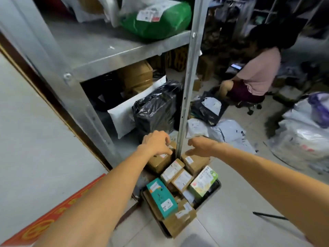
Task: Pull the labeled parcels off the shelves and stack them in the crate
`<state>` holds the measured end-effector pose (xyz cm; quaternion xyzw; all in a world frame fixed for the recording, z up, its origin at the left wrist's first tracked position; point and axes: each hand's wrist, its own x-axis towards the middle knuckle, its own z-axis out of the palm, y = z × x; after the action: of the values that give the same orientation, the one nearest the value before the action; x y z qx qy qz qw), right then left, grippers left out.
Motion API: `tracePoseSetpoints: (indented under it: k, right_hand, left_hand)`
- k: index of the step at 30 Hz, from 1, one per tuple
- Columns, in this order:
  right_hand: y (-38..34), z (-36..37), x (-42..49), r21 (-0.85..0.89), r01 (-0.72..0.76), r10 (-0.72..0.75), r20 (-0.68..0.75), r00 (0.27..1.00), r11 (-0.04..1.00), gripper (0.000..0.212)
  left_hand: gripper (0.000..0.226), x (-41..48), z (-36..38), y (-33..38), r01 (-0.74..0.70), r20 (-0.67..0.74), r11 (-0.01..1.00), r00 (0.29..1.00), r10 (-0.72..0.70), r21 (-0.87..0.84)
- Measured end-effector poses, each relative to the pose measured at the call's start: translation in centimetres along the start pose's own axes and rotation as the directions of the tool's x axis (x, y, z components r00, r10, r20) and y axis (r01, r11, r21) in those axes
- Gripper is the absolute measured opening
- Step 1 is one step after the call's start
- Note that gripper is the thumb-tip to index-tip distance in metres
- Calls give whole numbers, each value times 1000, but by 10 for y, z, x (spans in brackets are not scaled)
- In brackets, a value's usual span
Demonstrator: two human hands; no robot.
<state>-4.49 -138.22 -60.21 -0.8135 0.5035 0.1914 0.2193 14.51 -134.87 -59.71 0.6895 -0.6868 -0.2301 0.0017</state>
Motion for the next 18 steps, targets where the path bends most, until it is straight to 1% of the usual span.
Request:
tracePoseSetpoints:
  k: [2,5,7,12,13,16,18]
  right_hand:
    - [-9,-12,-20,14,6,-5,-37,999,1000,54]
    - [-27,-24,-55,-11,-5,4,-94,996,1000,55]
    - [-45,-29,-77,-17,-8,6,-121,993,1000,54]
    - [-111,-35,-128,-57,37,-45,-151,988,998,43]
    - [-129,-35,-137,-79,56,-67,-147,987,995,41]
    - [-184,-32,-157,-140,138,-158,-143,977,980,49]
    - [-226,-27,-166,-142,202,-221,-135,966,969,50]
  left_hand:
    - [38,-19,-10,0,-16,-30,1000,999,16,8]
    - [43,-52,-23,-8,-24,-37,1000,999,24,11]
    - [42,-78,-31,-18,-24,-50,1000,998,24,0]
    - [39,-159,-58,-53,-23,-72,999,997,21,-29]
    - [40,-176,-65,-62,-10,-79,999,997,6,-50]
    - [38,-232,-81,-94,32,-115,997,993,-40,-76]
    - [37,-270,-86,-116,66,-122,995,990,-75,-76]
